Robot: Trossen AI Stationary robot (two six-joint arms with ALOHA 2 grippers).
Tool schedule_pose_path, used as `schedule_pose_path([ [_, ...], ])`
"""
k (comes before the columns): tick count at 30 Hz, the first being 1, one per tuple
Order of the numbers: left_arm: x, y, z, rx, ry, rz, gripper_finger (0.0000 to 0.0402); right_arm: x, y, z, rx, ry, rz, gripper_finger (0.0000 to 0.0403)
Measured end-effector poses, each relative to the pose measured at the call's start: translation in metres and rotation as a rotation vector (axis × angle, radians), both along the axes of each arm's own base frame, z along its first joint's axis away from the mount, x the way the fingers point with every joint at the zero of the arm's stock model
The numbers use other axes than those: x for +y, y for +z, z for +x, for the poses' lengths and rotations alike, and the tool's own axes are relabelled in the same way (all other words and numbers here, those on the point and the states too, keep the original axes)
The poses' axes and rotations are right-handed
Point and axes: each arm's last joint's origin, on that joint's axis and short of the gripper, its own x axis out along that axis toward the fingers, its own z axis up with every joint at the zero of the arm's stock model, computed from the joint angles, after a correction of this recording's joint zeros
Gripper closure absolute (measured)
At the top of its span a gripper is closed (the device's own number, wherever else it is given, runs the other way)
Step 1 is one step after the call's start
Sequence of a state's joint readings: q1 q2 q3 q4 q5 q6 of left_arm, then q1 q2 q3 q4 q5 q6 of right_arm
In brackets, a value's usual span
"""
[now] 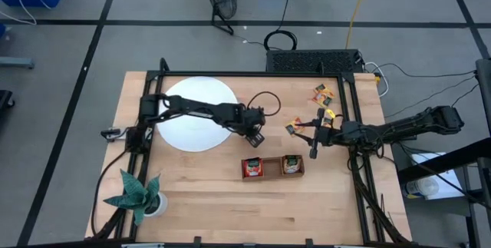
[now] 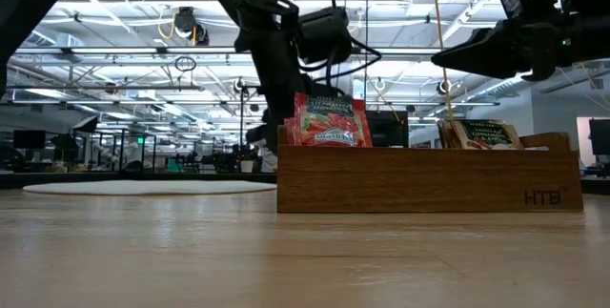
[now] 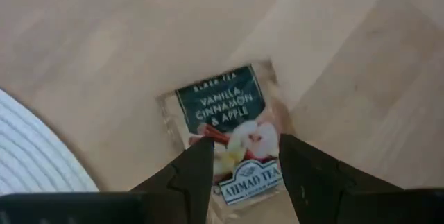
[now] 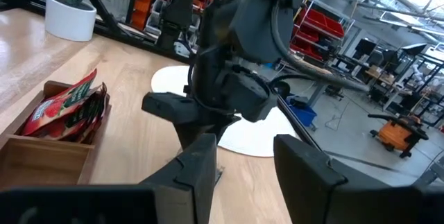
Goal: Pick & Place Tea
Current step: Put the brown tea bag into the right section of the wooden organizer
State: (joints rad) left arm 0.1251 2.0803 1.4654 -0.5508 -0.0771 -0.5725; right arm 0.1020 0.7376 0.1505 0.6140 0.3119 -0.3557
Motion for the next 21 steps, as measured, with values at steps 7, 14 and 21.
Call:
schedule_pose_path([
  [7, -0.001, -0.019, 0.001, 0.059, -0.011, -0.037, 0.0236, 0.0, 0.0, 0.0, 0.006, 0.0, 0.002, 0.0273],
  [14, -0.002, -0.034, 0.0, 0.119, -0.01, -0.033, 0.0243, 0.0, 0.0, 0.0, 0.004, 0.0, 0.002, 0.0273],
  [21, -0.008, -0.037, 0.004, 0.119, -0.18, 0.042, 0.0373, 0.0, 0.0, 0.0, 0.004, 0.0, 0.002, 0.0273],
])
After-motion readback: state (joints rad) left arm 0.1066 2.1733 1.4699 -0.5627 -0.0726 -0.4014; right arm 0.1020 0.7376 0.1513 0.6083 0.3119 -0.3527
